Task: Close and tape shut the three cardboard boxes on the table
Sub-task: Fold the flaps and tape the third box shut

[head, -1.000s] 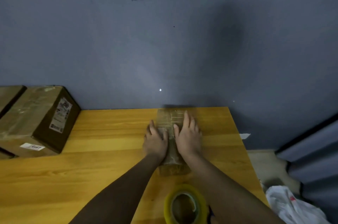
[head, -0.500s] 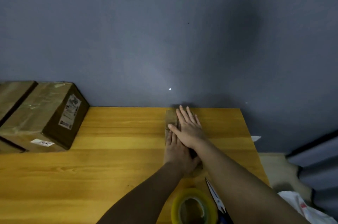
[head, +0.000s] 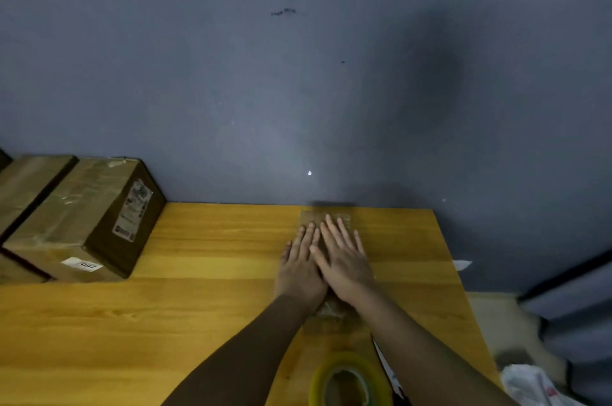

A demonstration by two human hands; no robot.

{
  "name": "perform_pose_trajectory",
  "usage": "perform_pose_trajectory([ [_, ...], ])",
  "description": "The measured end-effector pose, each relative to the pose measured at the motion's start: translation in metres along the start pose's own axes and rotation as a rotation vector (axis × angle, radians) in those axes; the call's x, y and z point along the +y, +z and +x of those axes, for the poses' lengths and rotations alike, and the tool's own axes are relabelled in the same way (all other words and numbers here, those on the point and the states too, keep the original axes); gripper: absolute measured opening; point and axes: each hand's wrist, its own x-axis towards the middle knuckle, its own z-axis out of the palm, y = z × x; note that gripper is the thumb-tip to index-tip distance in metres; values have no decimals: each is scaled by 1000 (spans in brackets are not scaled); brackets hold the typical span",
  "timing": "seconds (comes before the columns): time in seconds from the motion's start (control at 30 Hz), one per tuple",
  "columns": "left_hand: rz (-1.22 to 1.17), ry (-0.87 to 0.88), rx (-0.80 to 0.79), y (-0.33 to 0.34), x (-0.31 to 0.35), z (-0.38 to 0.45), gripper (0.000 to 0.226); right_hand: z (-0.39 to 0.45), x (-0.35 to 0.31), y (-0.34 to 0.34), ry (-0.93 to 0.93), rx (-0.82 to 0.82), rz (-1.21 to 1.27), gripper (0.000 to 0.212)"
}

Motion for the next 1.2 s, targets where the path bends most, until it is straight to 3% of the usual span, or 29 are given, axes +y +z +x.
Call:
perform_pose_trajectory([
  [0.3, 93, 7, -41, -3, 1, 0, 75, -11, -2, 6, 32, -38, -3, 114],
  [0.5, 50, 111, -69, -5, -3, -28, 77, -14, -2, -5, 22, -133, 13, 87],
  [0.67, 45, 37, -84, -8, -1, -28, 67, -47, -2, 10, 25, 58, 15, 106],
  [0.77, 1, 14, -23, 0, 2, -28, 58, -66, 4, 22, 28, 124, 83, 80],
  [0.87, -190, 0, 55, 5, 2, -32, 53, -67, 5, 21, 37, 131, 18, 67],
  [0.93, -180, -1, 102, 11, 1, -39, 53, -66, 3, 21, 47, 101, -31, 58],
  [1.2, -58, -1, 35, 10, 1, -36, 55, -65, 2, 15, 42, 51, -38, 54],
])
